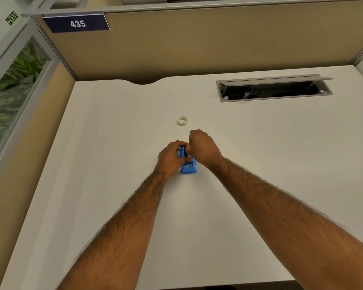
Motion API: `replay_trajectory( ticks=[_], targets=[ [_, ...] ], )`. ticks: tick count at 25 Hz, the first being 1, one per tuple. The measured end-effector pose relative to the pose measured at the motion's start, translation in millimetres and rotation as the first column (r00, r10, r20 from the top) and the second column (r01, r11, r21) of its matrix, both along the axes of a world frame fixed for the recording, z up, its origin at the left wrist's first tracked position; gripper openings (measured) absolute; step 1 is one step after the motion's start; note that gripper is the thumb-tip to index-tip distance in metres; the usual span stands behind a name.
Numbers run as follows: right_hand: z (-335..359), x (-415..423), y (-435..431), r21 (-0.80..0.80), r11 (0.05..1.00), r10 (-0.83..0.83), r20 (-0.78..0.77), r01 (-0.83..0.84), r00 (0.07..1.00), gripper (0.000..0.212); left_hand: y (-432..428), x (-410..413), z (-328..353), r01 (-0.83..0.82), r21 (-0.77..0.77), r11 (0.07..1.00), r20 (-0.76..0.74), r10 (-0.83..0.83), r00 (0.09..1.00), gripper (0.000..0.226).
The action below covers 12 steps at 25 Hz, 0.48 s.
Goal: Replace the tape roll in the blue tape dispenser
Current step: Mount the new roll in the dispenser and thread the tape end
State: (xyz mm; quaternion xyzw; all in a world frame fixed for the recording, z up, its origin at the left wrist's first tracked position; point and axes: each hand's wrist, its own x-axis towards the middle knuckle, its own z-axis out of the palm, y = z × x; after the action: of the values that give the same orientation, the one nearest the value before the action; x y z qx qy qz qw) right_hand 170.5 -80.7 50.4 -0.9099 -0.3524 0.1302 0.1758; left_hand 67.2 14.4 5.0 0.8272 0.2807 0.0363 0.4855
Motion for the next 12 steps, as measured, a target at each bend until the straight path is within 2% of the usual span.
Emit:
replay_trajectory(
  ticks=[3,6,10,12],
  targets=[
    [1.1,0.8,-4.4,-0.030,0.996,0.080,-0.039,-0.081,0.996,0.016,0.2,0.8,-1.4,-0.003,0.003,1.000,-0.012,0.003,1.000,0.050],
    [2.5,-3.3,-6.0,-0.081,0.985,0.155,0.041,-0.151,0.987,0.021,0.1,1.6,-1.4,0.000,0.014,1.000,-0.015,0.001,1.000,0.050],
    [7.9,-9.0,-1.5,-0.135,0.981,0.156,0.131,-0.138,0.979,0.026,-1.2,1.8,-0.2,-0.006,0.030,1.000,-0.029,0.007,1.000,0.048],
    [10.9,-14.1,0.8,-0.170,0.978,0.153,0.172,-0.124,0.973,0.022,-1.7,1.8,-0.7,-0.011,0.034,0.999,-0.024,0.012,1.000,0.048]
  ],
)
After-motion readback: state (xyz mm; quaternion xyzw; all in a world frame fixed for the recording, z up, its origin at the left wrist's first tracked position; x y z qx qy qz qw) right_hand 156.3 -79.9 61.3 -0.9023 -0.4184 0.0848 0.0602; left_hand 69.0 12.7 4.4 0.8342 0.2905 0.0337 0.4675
